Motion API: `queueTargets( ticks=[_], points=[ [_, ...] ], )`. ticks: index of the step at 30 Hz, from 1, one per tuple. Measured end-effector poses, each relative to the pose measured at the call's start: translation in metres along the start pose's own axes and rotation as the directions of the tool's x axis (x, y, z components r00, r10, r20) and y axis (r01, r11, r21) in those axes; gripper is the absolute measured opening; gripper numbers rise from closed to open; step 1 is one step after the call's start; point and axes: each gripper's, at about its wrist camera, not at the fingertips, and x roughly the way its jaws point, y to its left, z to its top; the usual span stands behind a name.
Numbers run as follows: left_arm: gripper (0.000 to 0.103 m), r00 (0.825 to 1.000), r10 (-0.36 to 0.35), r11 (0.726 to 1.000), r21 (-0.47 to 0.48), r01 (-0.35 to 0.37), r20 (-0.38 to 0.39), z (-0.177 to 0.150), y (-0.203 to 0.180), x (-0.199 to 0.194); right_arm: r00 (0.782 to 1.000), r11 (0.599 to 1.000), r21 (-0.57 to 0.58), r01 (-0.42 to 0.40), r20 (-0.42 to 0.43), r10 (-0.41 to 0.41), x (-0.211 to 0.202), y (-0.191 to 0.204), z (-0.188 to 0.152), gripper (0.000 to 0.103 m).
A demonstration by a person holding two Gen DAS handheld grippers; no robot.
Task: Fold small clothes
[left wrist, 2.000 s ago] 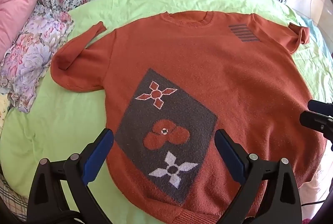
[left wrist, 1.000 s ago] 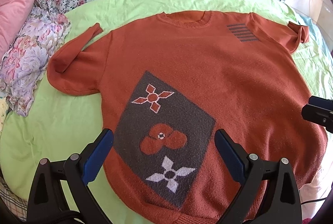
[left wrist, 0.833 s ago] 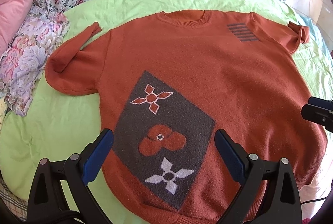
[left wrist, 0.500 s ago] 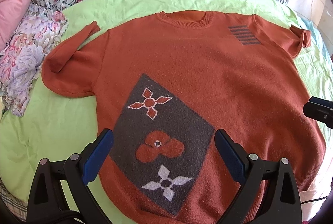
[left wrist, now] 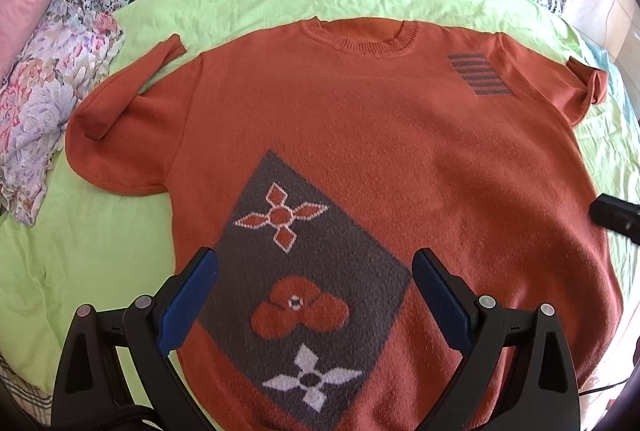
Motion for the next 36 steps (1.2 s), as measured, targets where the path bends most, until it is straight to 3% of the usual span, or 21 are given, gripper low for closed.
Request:
queueTargets(
  ticks=[12, 17, 22, 28, 31, 33, 36],
  points=[
    [0.098, 0.999, -0.018, 0.997, -0.072, 0.021, 0.046, 0.057, 0.014, 0.018, 0.987, 0.984, 0.145, 0.102, 0.110, -0.119, -0.033, -0.100, 0.071, 0.074],
    [0.098, 0.999, 0.007, 0.997, -0.074, -0.004, 0.046, 0.080, 0.015, 0.031, 0.967, 0.961, 0.207, 0.182, 0.141, -0.213, -0.049, -0.159, 0.112, 0.074],
    [0.098, 1.000, -0.015, 0.996, -0.085, 0.015, 0.001, 0.094, 0.015, 0.051, 0.934, 0.924, 0.276, 0.265, 0.166, -0.317, -0.063, -0.224, 0.155, 0.072],
    [0.098, 0.999, -0.013, 0.997, -0.080, 0.010, -0.041, 0.105, 0.007, 0.075, 0.898, 0.883, 0.297, 0.363, 0.142, -0.417, -0.063, -0.293, 0.209, 0.071],
    [0.098, 0.999, -0.014, 0.997, -0.073, 0.010, -0.052, 0.113, 0.002, 0.085, 0.896, 0.872, 0.288, 0.395, 0.090, -0.435, -0.049, -0.325, 0.232, 0.070],
    [0.098, 0.998, -0.016, 0.997, -0.072, 0.011, -0.061, 0.119, -0.003, 0.091, 0.894, 0.868, 0.271, 0.416, 0.051, -0.445, -0.033, -0.343, 0.245, 0.066],
    [0.098, 0.998, -0.022, 0.997, -0.071, 0.018, -0.067, 0.127, -0.008, 0.099, 0.893, 0.866, 0.231, 0.444, -0.027, -0.450, -0.013, -0.356, 0.249, 0.048]
  ],
)
